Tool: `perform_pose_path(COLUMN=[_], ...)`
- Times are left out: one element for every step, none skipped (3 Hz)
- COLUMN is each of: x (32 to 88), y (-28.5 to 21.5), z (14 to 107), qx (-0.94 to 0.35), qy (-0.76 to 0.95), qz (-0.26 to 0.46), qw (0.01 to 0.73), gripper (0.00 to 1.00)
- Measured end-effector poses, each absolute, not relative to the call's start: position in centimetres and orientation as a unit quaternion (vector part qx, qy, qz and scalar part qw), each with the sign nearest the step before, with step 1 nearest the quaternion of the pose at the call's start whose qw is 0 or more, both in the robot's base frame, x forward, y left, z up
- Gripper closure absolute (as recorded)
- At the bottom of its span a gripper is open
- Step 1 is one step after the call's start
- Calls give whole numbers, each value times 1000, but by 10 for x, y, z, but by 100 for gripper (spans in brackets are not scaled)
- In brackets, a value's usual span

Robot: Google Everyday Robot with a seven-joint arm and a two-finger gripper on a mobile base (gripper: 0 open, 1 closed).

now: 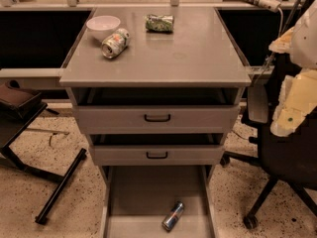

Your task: Pick redbull can from bottom drawer and place on counter

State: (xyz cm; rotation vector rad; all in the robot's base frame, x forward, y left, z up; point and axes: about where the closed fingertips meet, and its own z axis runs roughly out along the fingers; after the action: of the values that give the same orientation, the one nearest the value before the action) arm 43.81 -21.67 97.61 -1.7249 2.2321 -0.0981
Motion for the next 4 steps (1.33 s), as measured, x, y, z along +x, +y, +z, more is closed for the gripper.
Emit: perform_pose_path(x=[438, 440, 436, 432], y=[-217, -203, -163, -109], z=[976, 959, 906, 832], qx=[-603, -615, -609, -596], qy=[781, 771, 772, 777], qz=[-34, -26, 33, 90], qw=[159, 162, 178, 181], gripper=[0, 0, 0, 0])
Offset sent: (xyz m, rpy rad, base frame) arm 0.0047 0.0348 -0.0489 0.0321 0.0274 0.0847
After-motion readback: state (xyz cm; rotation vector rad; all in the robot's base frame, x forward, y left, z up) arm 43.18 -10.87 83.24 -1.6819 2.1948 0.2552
